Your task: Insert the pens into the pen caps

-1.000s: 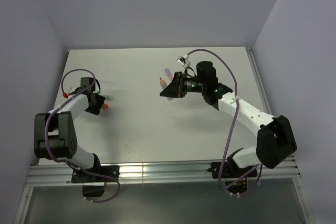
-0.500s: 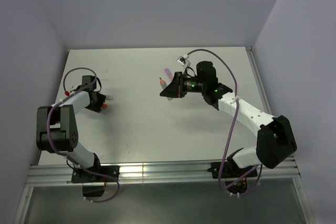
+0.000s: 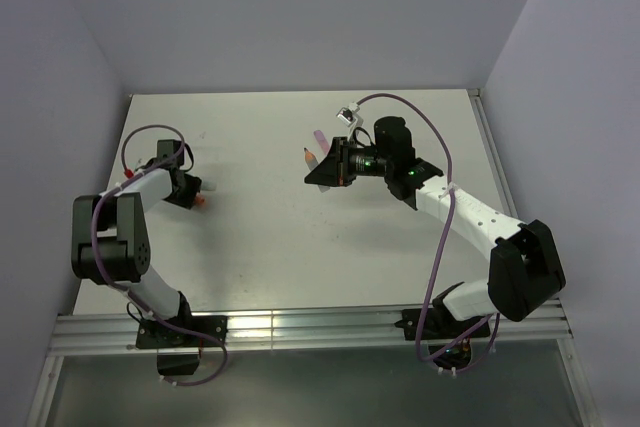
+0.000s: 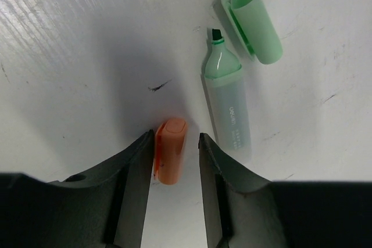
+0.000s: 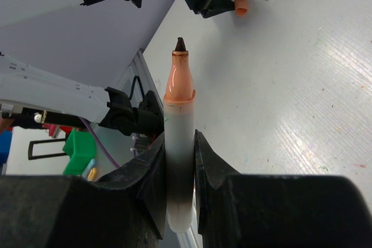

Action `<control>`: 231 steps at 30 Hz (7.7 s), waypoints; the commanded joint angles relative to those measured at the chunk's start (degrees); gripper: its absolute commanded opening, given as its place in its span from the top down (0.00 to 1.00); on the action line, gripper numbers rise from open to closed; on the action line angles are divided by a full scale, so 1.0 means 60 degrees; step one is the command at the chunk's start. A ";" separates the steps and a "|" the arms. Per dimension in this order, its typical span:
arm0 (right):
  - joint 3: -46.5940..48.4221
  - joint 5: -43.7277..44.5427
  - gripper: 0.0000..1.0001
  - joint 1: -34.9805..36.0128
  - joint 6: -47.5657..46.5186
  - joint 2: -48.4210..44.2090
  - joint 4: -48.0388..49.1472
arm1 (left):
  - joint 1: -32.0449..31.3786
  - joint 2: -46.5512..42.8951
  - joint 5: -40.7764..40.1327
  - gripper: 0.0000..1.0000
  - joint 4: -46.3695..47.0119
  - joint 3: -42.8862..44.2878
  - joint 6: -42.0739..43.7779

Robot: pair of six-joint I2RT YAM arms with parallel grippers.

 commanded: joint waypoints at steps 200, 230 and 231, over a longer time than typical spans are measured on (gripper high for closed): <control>0.0879 -0.0617 1.00 -0.0668 0.2243 -0.0862 0.4617 | -0.7324 -0.4072 1.1318 1.00 1.0658 -0.0418 0.2233; 0.1113 0.0333 1.00 -0.0448 -0.0201 -0.1214 -0.0095 | -0.5072 -0.5053 0.4787 0.55 0.6471 0.2101 0.3260; 0.1157 0.0596 1.00 -0.0478 -0.0333 -0.1040 -0.0404 | -0.4923 -0.5140 0.4320 0.53 0.6265 0.2189 0.3245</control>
